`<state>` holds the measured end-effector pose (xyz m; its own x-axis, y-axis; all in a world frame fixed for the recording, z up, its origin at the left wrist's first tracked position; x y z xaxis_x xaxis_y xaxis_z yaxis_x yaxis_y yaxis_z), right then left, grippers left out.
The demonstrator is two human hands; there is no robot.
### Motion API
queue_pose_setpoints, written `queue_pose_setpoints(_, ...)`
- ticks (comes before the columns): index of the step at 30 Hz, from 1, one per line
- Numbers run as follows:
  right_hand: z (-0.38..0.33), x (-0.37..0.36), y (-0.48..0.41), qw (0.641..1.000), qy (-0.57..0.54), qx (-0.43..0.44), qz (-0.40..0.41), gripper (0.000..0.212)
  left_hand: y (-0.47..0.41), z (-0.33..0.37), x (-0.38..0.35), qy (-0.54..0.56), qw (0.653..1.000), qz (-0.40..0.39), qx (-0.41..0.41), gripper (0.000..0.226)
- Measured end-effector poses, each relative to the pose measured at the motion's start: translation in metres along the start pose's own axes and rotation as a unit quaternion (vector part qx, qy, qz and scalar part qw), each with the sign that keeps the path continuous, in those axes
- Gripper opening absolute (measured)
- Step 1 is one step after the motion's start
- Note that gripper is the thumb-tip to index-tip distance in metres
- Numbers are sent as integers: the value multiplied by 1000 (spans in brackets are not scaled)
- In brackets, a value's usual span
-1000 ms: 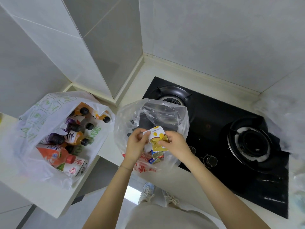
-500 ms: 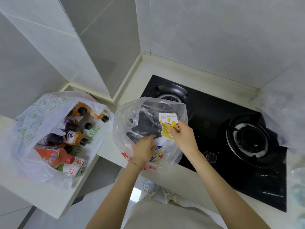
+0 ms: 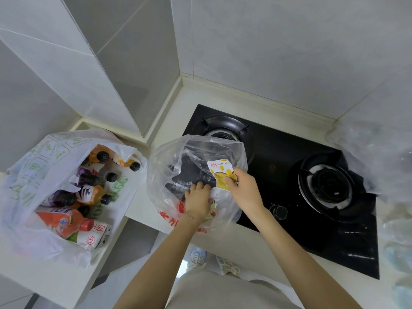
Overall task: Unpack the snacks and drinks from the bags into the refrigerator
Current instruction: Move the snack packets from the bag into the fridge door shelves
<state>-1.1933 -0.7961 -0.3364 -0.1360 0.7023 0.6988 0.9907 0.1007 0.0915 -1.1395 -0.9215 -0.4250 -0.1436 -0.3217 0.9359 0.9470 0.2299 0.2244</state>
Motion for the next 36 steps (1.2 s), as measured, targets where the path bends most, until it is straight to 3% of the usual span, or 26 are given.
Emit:
queue_pose_setpoints(6,-2,4,-2,1000,-3,-2,9,16,-1,-2,2,76,997,4,24,32)
queue_pose_setpoints(10,2,6,-1,999,-39,-18,22,17,5,-11,18,146,985,64,64,14)
queue_pose_setpoints(13,1,8,-1,997,-65,-23,27,16,11,-23,36,199,970,102,97,13)
queue_pose_setpoints(16,-3,9,3,992,-117,-45,29,15,15,-34,54,341,922,120,139,20)
queue_pose_setpoints(19,-8,7,9,983,-170,-65,24,20,22,-38,69,493,845,106,177,27)
queue_pose_setpoints(25,-14,2,19,969,-229,-94,20,16,39,-44,85,593,766,113,222,16)
queue_pose_setpoints(30,-12,-3,27,946,-298,-126,-4,17,55,-42,98,609,751,128,220,11)
queue_pose_setpoints(36,-1,2,39,951,-282,-99,-84,21,88,-32,103,608,729,194,247,15)
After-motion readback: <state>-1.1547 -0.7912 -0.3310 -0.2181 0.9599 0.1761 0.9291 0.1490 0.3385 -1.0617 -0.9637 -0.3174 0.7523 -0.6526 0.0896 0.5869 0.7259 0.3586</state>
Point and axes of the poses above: each hand's wrist, its own y-axis away from the middle knuckle, its own x-axis out of the back of the hand, z = x × y, the point moved 5 cm from there along -y, towards the middle knuckle, and after that the axes turned 13 degrees about z, right-handed, at the moved point
